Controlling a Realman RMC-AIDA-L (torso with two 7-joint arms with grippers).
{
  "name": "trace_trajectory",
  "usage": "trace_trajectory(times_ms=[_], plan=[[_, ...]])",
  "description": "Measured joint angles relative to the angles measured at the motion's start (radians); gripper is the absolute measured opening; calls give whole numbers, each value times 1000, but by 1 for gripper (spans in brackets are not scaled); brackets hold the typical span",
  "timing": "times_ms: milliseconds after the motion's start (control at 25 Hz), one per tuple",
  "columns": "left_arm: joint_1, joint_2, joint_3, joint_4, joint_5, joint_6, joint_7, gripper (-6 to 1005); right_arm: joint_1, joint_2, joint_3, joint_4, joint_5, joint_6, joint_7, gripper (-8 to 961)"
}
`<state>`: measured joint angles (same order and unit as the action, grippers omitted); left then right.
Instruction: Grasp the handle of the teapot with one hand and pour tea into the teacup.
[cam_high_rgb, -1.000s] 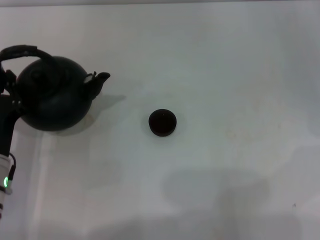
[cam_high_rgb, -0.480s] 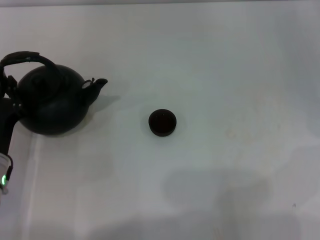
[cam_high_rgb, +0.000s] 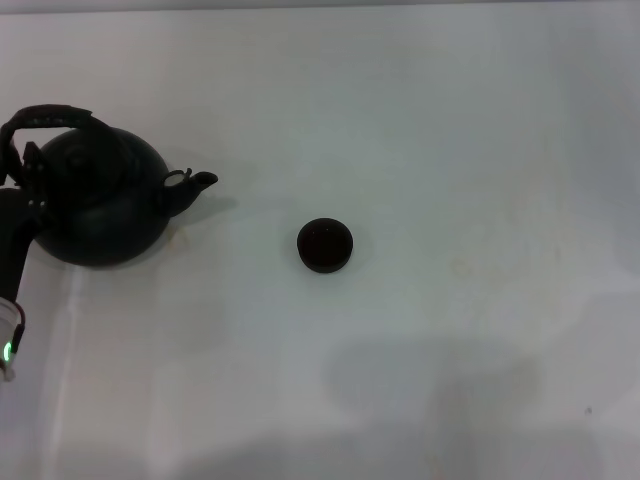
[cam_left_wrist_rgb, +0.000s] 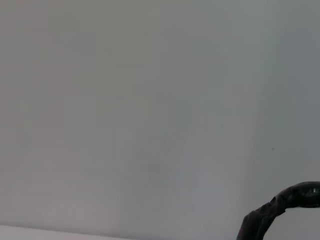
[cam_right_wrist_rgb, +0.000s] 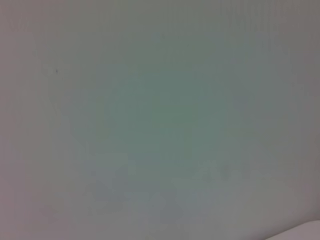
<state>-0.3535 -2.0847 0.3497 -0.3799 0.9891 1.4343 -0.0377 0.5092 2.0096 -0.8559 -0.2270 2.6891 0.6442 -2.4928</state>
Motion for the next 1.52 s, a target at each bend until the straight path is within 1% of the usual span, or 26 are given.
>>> trace_trajectory(times_ms=[40,240,440,640,800,920,1040,1080,1280,1360,1520], plan=[[0,0,0,0,0,0,1,186,0,0,0,-1,0,0,0,856],[0,-1,2,-6,2,25,20,388,0,-1,0,-1,0,0,-1,856],[7,-2,5,-2,31,43,25,490,-1,-2,1,2,0,0,0,856],[21,0,10,-2,68,62,27,592,-5,-2,24,3,-1,0,-2,856],[44,1,11,-1,101,81,27,662,-14,-2,26,-1,-1,-1,-3,856],[73,-1,11,0,115,124,27,712,-14,-2,26,-3,-1,-1,-3,856],[89,-1,11,0,126,155,26,711,-14,-3,26,-4,-1,-2,-3,856],[104,0,11,0,148,180,21,710,-14,-3,26,-4,-1,-2,-3,856],[126,1,12,0,218,222,17,709,-14,-4,26,-4,-3,-2,-3,856],[140,-1,12,-3,237,266,16,708,-14,-5,26,-4,-3,-2,-3,856],[171,-2,2,-4,230,386,16,706,-14,-6,26,-5,-5,-2,-3,856]])
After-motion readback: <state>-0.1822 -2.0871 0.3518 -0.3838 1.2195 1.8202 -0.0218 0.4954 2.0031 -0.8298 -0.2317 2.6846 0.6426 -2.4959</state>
